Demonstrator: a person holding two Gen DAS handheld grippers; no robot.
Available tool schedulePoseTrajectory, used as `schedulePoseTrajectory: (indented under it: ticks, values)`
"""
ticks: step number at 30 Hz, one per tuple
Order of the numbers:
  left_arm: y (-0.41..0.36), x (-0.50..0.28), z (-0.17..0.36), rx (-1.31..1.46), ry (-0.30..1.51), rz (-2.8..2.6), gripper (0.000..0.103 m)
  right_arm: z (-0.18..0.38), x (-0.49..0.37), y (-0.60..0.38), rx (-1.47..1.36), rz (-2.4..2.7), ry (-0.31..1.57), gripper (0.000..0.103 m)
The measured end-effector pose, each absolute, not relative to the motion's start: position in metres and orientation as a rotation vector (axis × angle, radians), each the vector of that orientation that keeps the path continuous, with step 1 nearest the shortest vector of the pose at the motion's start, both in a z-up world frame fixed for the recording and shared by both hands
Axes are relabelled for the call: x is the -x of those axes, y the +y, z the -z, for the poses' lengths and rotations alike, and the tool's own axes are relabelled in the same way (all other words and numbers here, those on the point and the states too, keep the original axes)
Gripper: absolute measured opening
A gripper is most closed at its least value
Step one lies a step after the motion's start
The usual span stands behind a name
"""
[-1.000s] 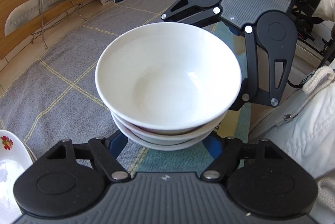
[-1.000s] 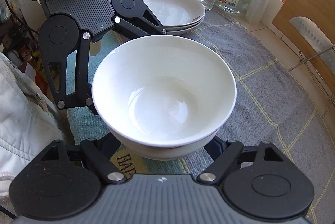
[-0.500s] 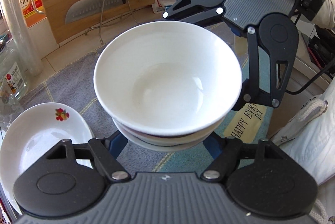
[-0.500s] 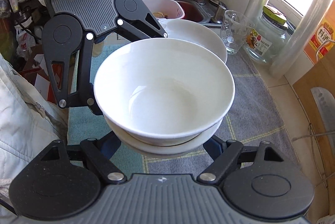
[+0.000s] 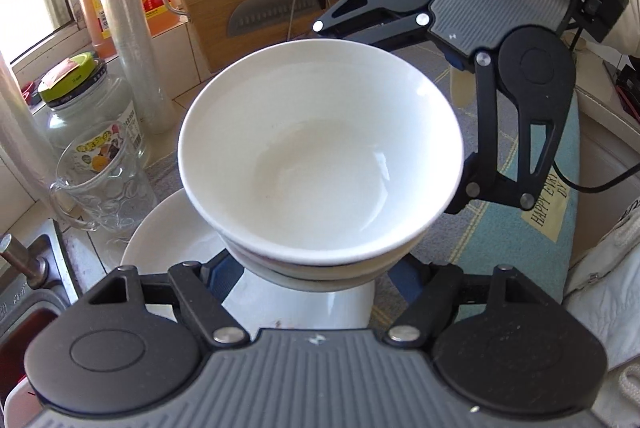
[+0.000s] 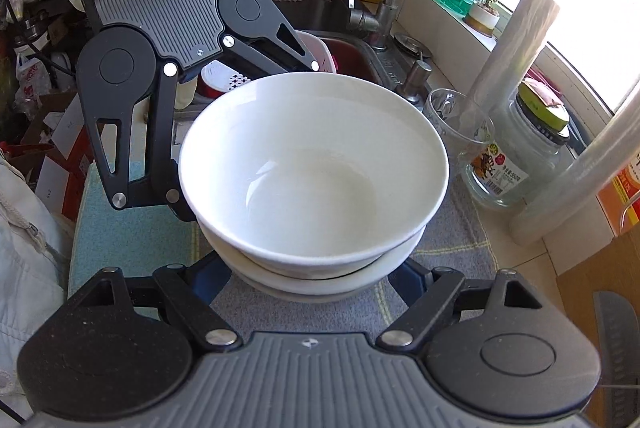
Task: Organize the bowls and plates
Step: 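Lower the bowl stack onto the flower-print plates with the right gripper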
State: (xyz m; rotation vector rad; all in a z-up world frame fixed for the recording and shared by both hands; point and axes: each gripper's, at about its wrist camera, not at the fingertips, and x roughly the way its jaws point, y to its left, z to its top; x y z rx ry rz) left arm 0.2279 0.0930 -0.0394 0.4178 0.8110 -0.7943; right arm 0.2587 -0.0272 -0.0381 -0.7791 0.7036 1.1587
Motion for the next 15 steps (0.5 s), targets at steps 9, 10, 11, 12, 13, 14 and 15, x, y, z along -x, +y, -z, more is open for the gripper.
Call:
schedulePoseTrajectory:
  ticks: [9,10,11,12,13,14,15]
  values:
    - [0.123,-0.248,0.054,-0.433,0.849,0.762,0.077,0.058,-0.279,0.002,0.749,-1.172,0.723,0.088]
    - [0.125,-0.25,0.055,-0.431,0.855,0.761,0.077,0.059,-0.28,0.004,0.747,-1.173,0.726,0.088]
    - [0.127,-0.251,0.056,-0.43,0.858,0.759,0.077,0.061,-0.281,0.006,0.744,-1.173,0.728,0.088]
    - [0.129,-0.252,0.057,-0.429,0.86,0.758,0.077,0.061,-0.281,0.006,0.743,-1.174,0.73,0.088]
    - [0.131,-0.253,0.058,-0.427,0.864,0.758,0.077,0.063,-0.282,0.007,0.741,-1.175,0.734,0.088]
    - [0.132,-0.255,0.059,-0.424,0.867,0.758,0.077,0.063,-0.283,0.008,0.739,-1.175,0.738,0.088]
    - [0.133,-0.255,0.061,-0.422,0.869,0.758,0.077,0.064,-0.283,0.009,0.739,-1.175,0.741,0.088]
